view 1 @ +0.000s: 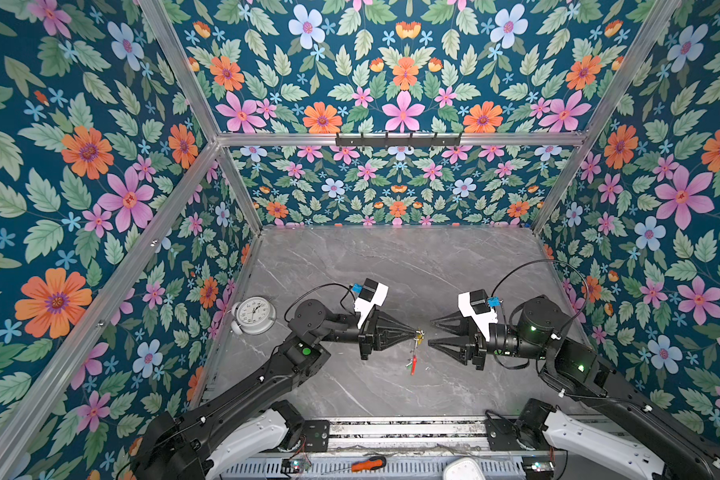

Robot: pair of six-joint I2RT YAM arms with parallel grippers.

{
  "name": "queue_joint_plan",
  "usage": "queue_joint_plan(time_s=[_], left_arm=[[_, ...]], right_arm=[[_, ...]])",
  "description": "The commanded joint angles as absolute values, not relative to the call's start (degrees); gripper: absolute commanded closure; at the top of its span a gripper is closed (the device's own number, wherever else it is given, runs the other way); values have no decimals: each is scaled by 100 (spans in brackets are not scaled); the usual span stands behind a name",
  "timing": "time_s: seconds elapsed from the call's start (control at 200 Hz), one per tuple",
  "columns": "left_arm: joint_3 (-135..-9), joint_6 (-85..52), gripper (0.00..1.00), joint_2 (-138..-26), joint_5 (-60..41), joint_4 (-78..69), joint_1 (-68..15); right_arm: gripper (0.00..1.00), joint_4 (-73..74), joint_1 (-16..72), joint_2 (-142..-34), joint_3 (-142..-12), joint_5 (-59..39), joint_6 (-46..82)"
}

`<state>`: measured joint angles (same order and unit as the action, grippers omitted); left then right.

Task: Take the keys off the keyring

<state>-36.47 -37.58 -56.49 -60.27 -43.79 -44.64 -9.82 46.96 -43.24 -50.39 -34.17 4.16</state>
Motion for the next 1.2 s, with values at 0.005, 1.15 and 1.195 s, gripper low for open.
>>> queue_joint_plan(time_s=[0.005, 1.15, 1.195], left_arm=[[-3654, -4283, 100, -5753, -6328, -5174, -4467], [-3552, -5827, 100, -6534, -6734, -7233, -4461], [-3552, -5827, 100, -6553, -6715, -7229, -4463]], right_arm=[[58, -1210, 4730, -4396, -5164, -3776, 186], [72, -1477, 4917, -4542, -5521, -3571, -293], [76, -1479, 4921, -4561, -5532, -3602, -290]])
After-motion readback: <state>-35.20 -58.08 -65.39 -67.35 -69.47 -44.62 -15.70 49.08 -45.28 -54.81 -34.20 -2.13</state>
